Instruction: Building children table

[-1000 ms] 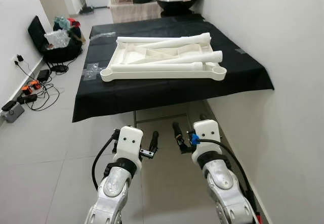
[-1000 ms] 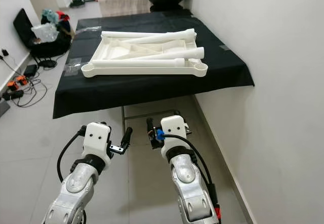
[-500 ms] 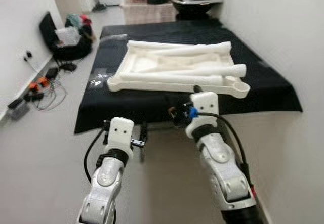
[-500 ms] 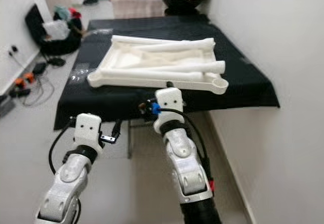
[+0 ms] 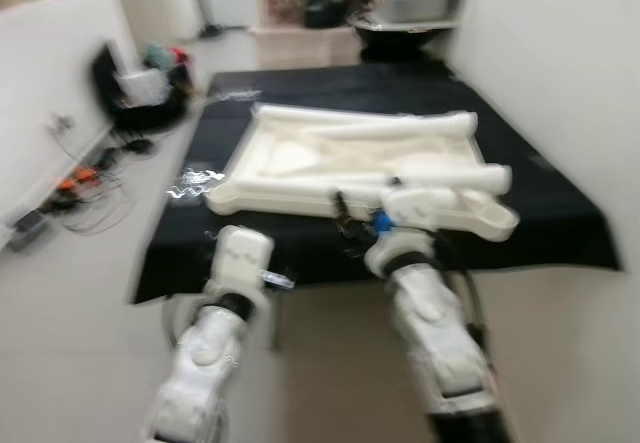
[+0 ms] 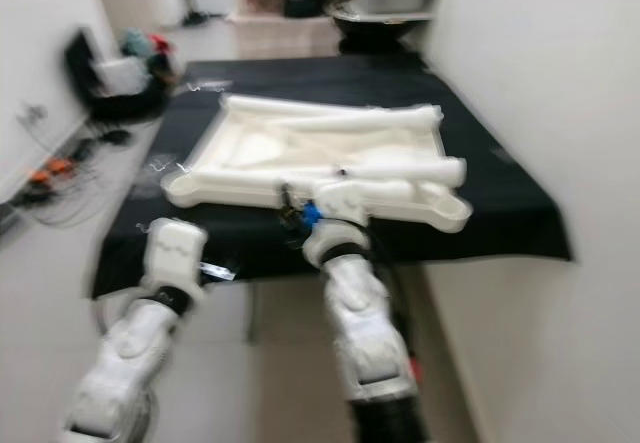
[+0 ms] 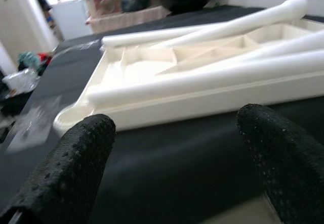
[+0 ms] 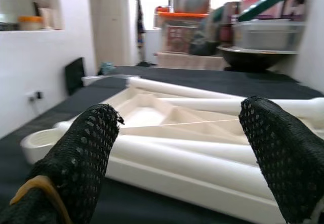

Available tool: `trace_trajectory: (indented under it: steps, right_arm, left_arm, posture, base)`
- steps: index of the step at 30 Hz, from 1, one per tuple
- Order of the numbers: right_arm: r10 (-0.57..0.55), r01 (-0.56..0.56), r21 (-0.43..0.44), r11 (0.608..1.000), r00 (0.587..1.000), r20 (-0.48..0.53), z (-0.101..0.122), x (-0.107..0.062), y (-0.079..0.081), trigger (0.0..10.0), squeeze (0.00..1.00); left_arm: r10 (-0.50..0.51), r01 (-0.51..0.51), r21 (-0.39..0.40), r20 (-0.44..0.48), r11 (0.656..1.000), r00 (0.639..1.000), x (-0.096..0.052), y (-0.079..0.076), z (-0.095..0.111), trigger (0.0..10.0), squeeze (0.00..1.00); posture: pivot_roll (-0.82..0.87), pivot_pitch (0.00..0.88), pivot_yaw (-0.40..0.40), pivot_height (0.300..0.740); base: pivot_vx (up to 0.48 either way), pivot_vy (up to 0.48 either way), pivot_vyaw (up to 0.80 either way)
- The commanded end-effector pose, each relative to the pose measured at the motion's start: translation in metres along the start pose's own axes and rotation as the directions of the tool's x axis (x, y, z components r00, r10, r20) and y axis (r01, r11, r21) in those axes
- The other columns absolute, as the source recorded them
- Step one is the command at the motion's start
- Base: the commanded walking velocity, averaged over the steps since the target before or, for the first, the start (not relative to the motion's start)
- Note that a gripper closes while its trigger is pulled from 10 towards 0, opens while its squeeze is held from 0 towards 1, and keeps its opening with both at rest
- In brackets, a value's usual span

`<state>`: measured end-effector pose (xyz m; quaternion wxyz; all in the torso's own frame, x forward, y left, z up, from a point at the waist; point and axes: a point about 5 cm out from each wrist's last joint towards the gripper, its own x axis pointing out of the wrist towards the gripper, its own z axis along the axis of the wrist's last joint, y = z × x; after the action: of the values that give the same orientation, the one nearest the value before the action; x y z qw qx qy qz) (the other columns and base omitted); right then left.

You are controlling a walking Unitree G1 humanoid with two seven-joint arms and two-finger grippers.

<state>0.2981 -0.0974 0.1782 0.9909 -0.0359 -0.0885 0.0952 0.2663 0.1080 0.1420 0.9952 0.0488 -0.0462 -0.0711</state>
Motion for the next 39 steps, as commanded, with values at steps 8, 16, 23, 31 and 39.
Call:
trace_trajectory:
  steps: [8, 16, 23, 31, 39]
  right_arm:
    - [-0.039, 0.039, 0.017, 0.999, 0.999, 0.008, 0.000, -0.003, -0.008, 10.0, 0.00]
    - [-0.051, 0.051, 0.010, 0.999, 0.998, 0.020, 0.001, 0.000, -0.013, 10.0, 0.00]
    - [-0.059, 0.059, 0.008, 0.998, 0.998, 0.022, 0.002, 0.003, -0.017, 10.0, 0.00]
    - [-0.076, 0.076, 0.027, 0.997, 0.997, 0.020, 0.001, 0.004, -0.018, 10.0, 0.00]
    - [-0.082, 0.081, 0.020, 0.996, 0.996, 0.018, 0.000, 0.005, -0.020, 10.0, 0.00]
  left_arm:
    - [-0.018, 0.018, 0.013, 0.017, 1.000, 1.000, 0.001, -0.004, 0.004, 10.0, 0.00]
    - [0.036, -0.037, -0.031, -0.021, 0.999, 0.999, 0.003, -0.001, 0.000, 10.0, 0.00]
    - [0.049, -0.050, -0.067, -0.020, 0.996, 0.999, 0.008, 0.003, 0.008, 10.0, 0.00]
    - [0.020, -0.022, -0.065, -0.019, 0.998, 1.000, 0.007, -0.003, 0.007, 10.0, 0.00]
    - [0.008, -0.010, -0.057, -0.028, 0.998, 1.000, 0.007, -0.006, 0.006, 10.0, 0.00]
  posture:
    - [-0.02, 0.000, 0.003, 0.740]
    - [-0.02, 0.000, -0.002, 0.740]
    - [-0.02, 0.000, -0.011, 0.740]
    - [-0.02, 0.000, -0.013, 0.740]
    - [-0.02, 0.000, -0.013, 0.740]
  base:
    - [0.342, 0.000, 0.00]
    - [0.069, 0.000, 0.00]
    - [0.000, 0.000, 0.00]
    - [0.000, 0.044, 0.00]
    - [0.000, 0.447, 0.00]
